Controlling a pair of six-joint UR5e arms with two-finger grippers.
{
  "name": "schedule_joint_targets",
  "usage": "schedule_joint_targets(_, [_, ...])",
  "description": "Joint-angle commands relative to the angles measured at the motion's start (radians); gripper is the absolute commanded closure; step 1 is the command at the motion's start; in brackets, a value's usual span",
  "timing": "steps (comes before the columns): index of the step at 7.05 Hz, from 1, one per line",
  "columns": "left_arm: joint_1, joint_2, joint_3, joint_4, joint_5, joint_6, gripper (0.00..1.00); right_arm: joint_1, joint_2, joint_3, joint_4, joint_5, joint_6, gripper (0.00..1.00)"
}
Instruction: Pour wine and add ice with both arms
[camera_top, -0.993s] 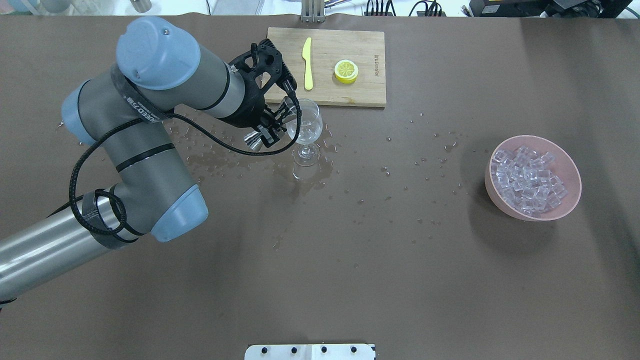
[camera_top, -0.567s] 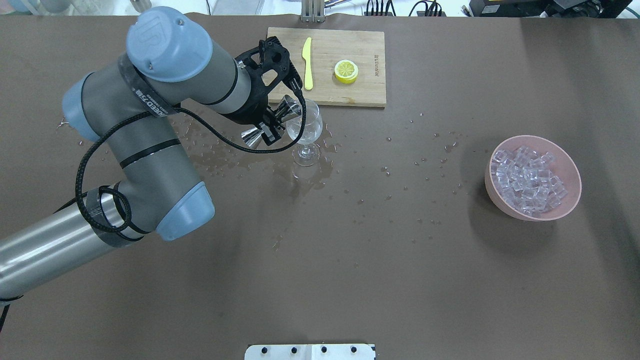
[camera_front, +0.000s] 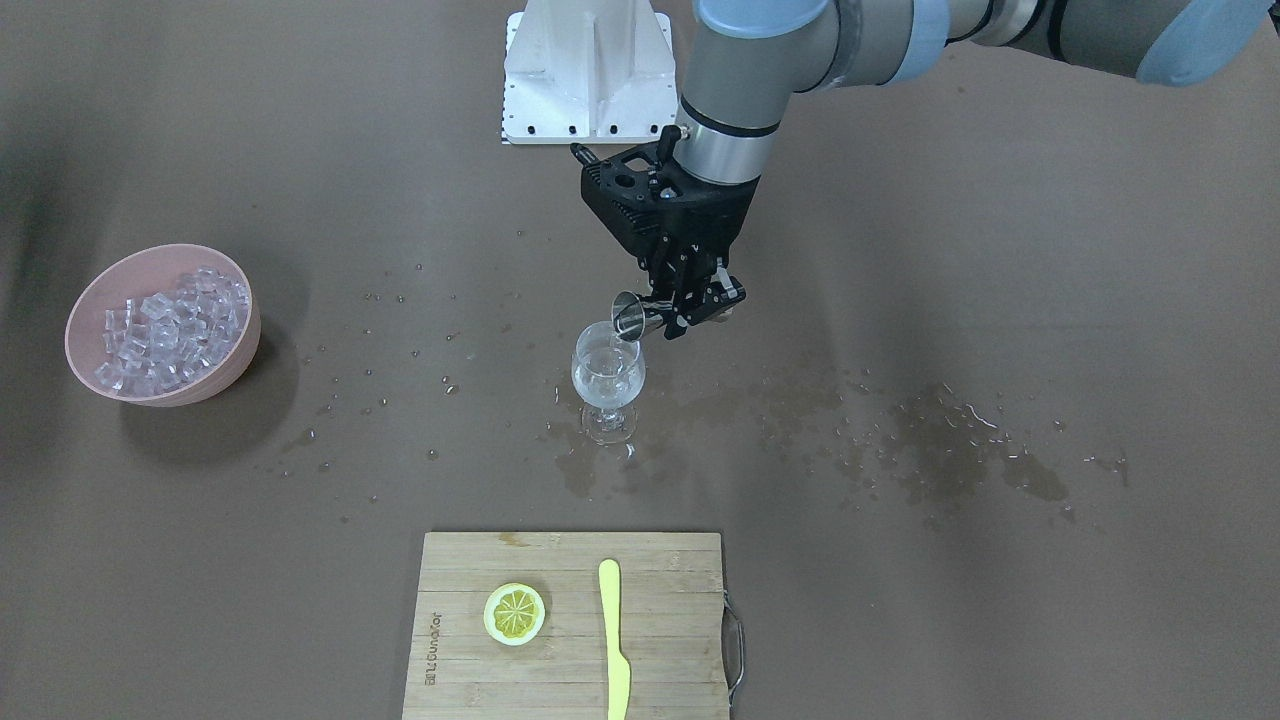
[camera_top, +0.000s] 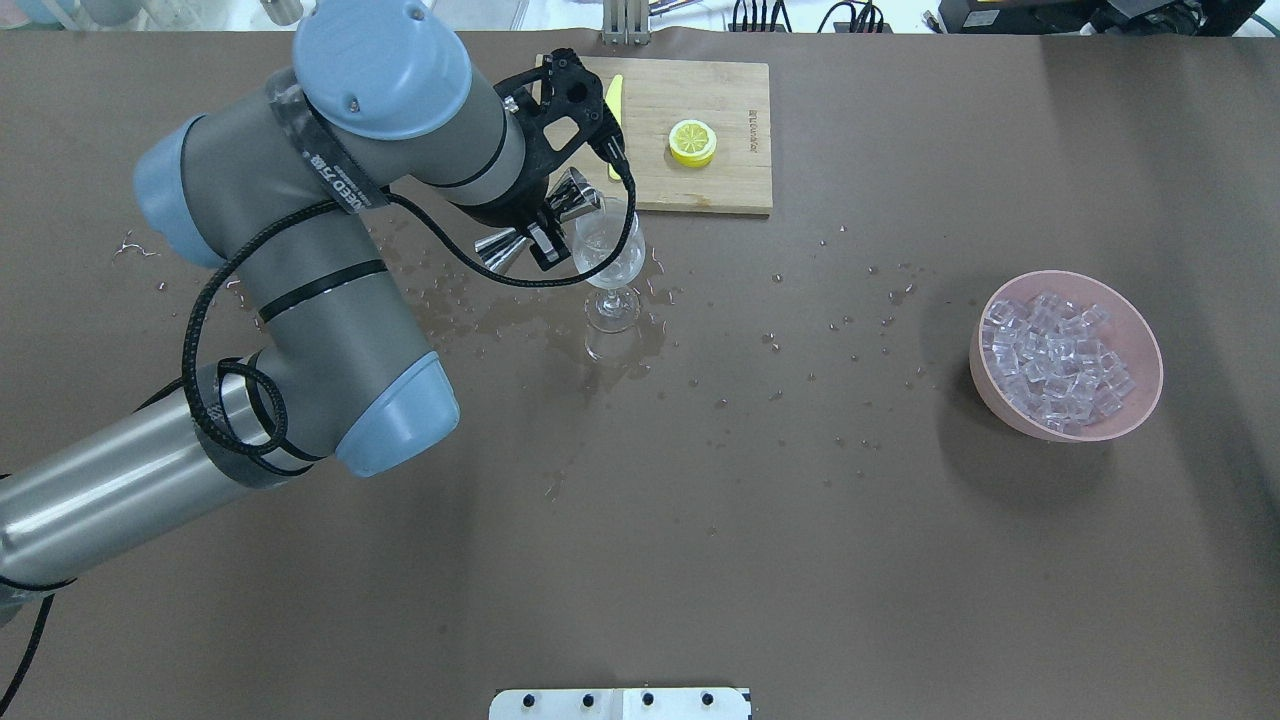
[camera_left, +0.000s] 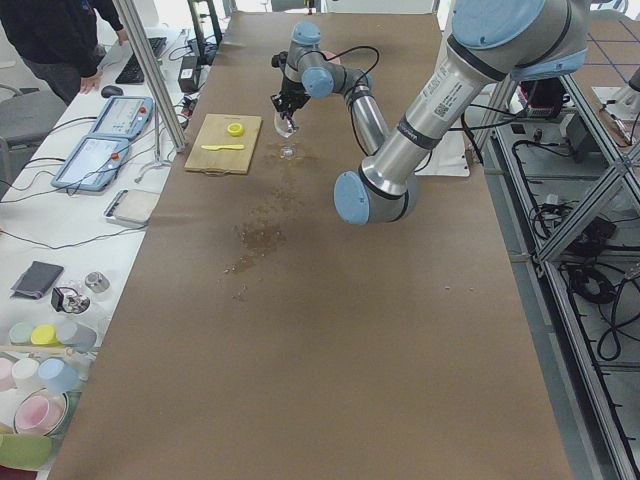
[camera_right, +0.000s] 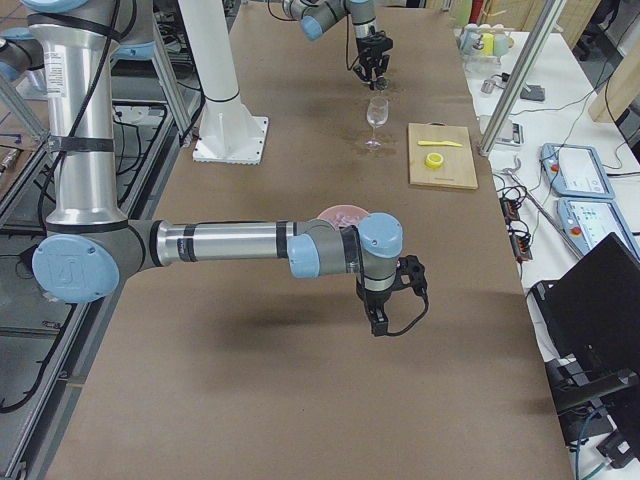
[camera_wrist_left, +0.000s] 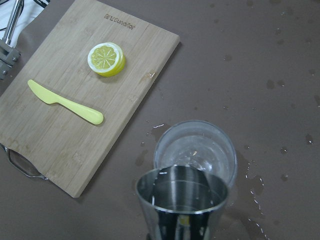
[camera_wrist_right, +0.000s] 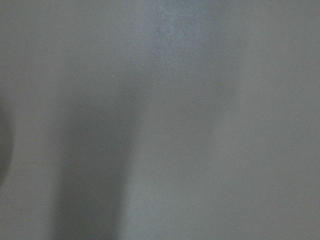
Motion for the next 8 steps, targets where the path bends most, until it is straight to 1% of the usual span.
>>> schedule_joint_targets(1, [0.012,-0.012,0.0,0.059,0.065,0.045,1.0,0.0,0.0,-0.002,0.0,0.0,0.0,0.0])
schedule_joint_targets(3, [0.037,-0.01,-0.001,0.067,0.085,0.046,1.0,0.0,0.0,-0.002,0.0,0.0,0.0,0.0])
schedule_joint_targets(5, [0.071,-0.021,-0.004,0.121,0.177,0.089,1.0,0.0,0.002,-0.005,0.0,0.0,0.0,0.0])
schedule_joint_targets(6, [0.075,-0.021,-0.004,0.128,0.192,0.097,1.0,0.0,0.002,-0.005,0.0,0.002,0.0,0.0])
schedule_joint_targets(8, [0.079,-0.05,-0.004,0.194,0.232,0.141,1.0,0.0,0.002,-0.006,0.0,0.002,0.0,0.0])
